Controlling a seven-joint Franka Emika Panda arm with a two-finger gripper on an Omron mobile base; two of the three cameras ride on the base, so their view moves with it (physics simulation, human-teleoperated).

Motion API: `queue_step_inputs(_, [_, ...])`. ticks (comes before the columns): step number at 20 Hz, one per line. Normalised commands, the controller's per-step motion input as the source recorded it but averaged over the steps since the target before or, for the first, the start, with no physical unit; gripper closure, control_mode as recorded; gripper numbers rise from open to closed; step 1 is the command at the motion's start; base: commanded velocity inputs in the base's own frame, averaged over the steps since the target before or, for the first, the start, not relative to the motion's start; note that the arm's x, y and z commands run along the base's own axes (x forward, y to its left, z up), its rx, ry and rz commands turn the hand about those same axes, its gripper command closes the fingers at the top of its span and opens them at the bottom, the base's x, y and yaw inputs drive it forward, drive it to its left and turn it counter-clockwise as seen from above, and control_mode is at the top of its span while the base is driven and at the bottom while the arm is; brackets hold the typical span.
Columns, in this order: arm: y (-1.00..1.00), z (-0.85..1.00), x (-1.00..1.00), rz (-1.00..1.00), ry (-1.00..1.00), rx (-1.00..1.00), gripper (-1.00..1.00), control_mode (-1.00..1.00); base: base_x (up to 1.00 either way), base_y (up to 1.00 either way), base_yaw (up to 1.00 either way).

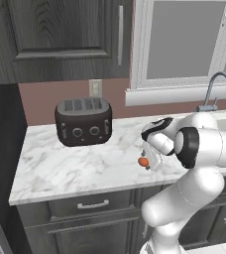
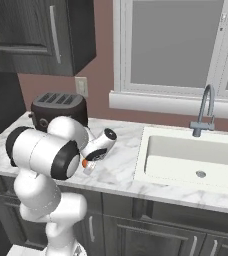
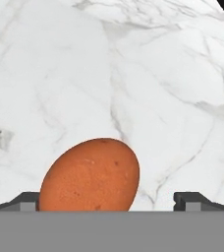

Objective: Gather the eggs and milk located in the vicinity of the sink area and place them right next to the bowl.

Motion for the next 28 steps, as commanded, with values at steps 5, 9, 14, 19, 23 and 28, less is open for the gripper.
queue_step_inputs(5, [0.07,-0.19,0.13,0.00,0.01,0.00,-1.00,-1.00,0.00,0.00,0.00])
queue_step_inputs(9, [0.07,-0.17,0.12,0.00,0.02,0.00,-1.00,-1.00,0.00,0.00,0.00])
queue_step_inputs(14, [0.09,-0.15,0.05,0.00,0.04,0.00,-1.00,-1.00,0.00,0.00,0.00])
queue_step_inputs(19, [0.12,-0.10,0.00,0.00,0.04,0.00,-1.00,-1.00,0.00,0.00,0.00])
queue_step_inputs(23, [0.18,-0.06,0.00,0.00,0.01,0.00,-1.00,-1.00,0.00,0.00,0.00])
queue_step_inputs(28, [0.22,-0.07,0.00,0.00,0.00,0.00,-1.00,-1.00,0.00,0.00,0.00])
